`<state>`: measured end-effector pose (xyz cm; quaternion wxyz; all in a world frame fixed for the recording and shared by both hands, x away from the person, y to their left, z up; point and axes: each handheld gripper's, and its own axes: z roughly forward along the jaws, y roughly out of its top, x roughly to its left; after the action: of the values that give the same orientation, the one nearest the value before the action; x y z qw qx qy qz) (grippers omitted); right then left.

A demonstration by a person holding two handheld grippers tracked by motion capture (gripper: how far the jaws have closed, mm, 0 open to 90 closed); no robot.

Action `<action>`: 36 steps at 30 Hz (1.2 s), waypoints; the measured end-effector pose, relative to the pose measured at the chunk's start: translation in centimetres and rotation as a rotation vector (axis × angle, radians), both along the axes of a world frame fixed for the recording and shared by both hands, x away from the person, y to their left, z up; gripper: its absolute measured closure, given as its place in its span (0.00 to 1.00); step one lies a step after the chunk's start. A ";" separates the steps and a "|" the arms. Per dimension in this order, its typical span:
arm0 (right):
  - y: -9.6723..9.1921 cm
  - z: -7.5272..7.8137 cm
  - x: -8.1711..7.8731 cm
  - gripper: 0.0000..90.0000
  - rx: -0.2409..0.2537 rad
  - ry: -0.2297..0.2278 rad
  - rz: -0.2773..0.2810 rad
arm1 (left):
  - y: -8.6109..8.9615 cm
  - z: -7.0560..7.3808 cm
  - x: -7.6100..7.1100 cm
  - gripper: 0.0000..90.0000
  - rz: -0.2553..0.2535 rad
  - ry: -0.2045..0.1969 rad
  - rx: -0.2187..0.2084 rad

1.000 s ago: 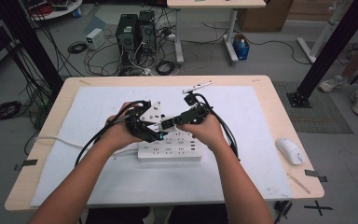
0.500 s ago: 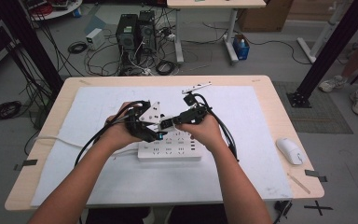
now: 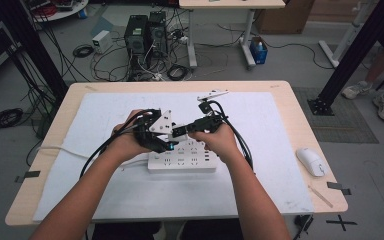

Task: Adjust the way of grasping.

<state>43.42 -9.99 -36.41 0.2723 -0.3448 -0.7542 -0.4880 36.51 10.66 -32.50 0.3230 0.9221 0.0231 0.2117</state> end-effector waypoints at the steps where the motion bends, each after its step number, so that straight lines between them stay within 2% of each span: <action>1: 0.0 -0.1 0.1 0.65 0.003 -0.001 0.000 | 0.0 0.0 0.0 0.47 0.000 -0.005 0.002; 4: 0.0 -0.1 0.1 0.68 0.019 0.006 0.001 | -0.1 -0.1 -0.1 0.47 -0.001 -0.018 0.012; 6: 0.1 -0.1 0.0 0.69 0.022 0.007 0.000 | 0.0 -0.1 0.0 0.46 -0.001 -0.003 0.005; 11: -0.1 0.1 0.0 0.69 0.021 0.003 -0.013 | 0.0 0.0 0.1 0.43 0.007 -0.013 -0.010; 15: -0.4 0.1 0.0 0.69 0.000 0.000 -0.032 | 0.3 0.1 0.2 0.38 0.019 -0.004 -0.027; 20: -0.9 0.5 0.0 0.69 -0.001 -0.016 -0.044 | 0.7 0.2 0.6 0.32 0.061 0.028 -0.039; 24: -1.4 0.9 0.0 0.69 -0.015 -0.045 -0.067 | 1.2 0.5 0.7 0.31 0.073 0.047 -0.051; 32: -2.3 2.1 -0.1 0.69 -0.067 -0.100 -0.084 | 2.3 0.9 1.2 0.28 0.108 0.094 -0.059; 36: -2.6 3.0 -0.2 0.69 -0.121 -0.135 -0.083 | 3.0 1.1 1.5 0.25 0.128 0.113 -0.051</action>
<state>43.24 -12.58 -33.43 0.1793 -0.3580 -0.7840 -0.4744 37.97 13.69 -31.35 0.3306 0.9206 0.1053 0.1790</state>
